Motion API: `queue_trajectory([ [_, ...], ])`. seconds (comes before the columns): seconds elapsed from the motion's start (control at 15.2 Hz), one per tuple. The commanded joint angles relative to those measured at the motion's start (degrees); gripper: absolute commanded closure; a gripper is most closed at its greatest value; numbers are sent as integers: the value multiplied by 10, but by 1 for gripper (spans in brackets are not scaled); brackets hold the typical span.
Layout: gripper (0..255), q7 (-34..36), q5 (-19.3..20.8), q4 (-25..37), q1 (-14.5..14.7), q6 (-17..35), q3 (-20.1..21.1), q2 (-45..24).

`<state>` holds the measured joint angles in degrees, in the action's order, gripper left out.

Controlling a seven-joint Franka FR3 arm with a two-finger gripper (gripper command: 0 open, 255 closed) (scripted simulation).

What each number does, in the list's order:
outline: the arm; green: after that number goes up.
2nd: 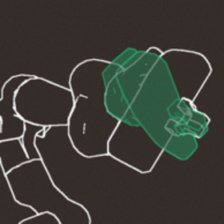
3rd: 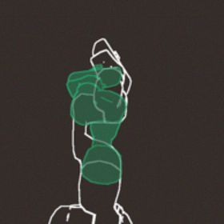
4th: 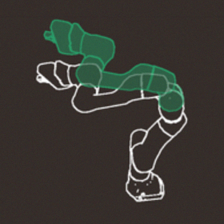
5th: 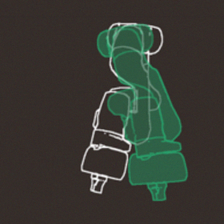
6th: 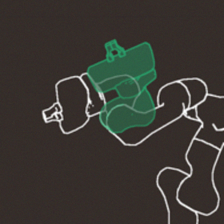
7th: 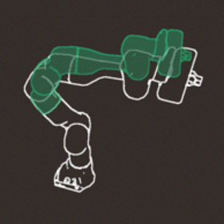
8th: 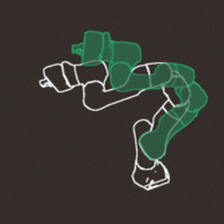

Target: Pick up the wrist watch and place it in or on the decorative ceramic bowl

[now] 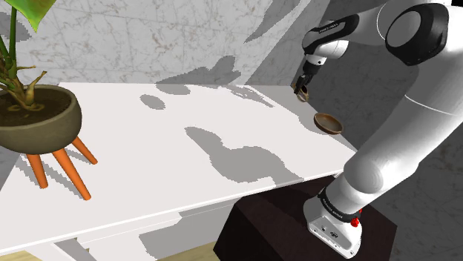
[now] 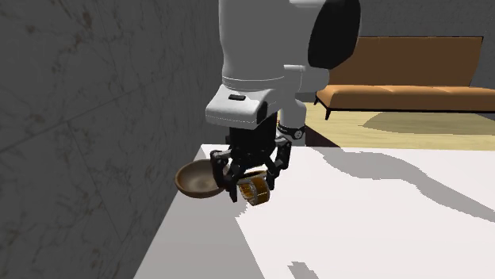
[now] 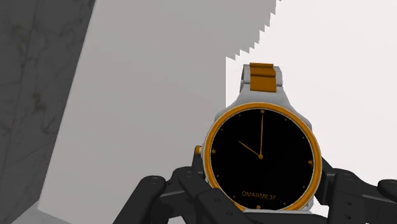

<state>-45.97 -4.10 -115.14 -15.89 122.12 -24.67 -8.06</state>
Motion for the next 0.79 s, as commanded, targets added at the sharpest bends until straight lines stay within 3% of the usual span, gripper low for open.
queue_trajectory([
  [0.0, 255, -17, 12, -35, -10, 9, -11, 28],
  [0.73, 255, -114, 76, -151, -76, 31, -78, 135],
])
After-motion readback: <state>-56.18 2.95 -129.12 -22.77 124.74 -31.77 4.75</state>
